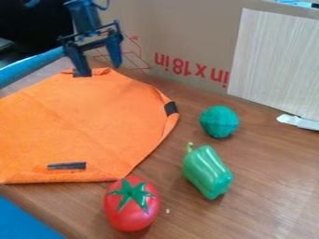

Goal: Put the green ball on the left edge of the cloth

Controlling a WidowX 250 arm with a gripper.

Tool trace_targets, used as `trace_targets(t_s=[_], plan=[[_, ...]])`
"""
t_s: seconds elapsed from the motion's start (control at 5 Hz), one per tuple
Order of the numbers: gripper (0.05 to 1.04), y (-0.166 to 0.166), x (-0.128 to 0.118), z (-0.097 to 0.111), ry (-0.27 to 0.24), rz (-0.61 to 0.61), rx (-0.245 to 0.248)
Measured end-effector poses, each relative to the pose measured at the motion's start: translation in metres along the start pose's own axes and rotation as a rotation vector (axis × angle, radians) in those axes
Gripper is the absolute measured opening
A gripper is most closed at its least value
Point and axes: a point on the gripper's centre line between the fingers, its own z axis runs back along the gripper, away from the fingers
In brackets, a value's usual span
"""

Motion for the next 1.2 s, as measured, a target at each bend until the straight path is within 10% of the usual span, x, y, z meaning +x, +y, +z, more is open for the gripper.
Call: trace_targets(t_s=[0.6, 1.2], plan=[[1.001, -0.083, -0.022, -0.063, -0.004, -0.123, 0.147], [1.001, -0.118, -0.009, -0.073, 0.021, -0.093, 0.102]])
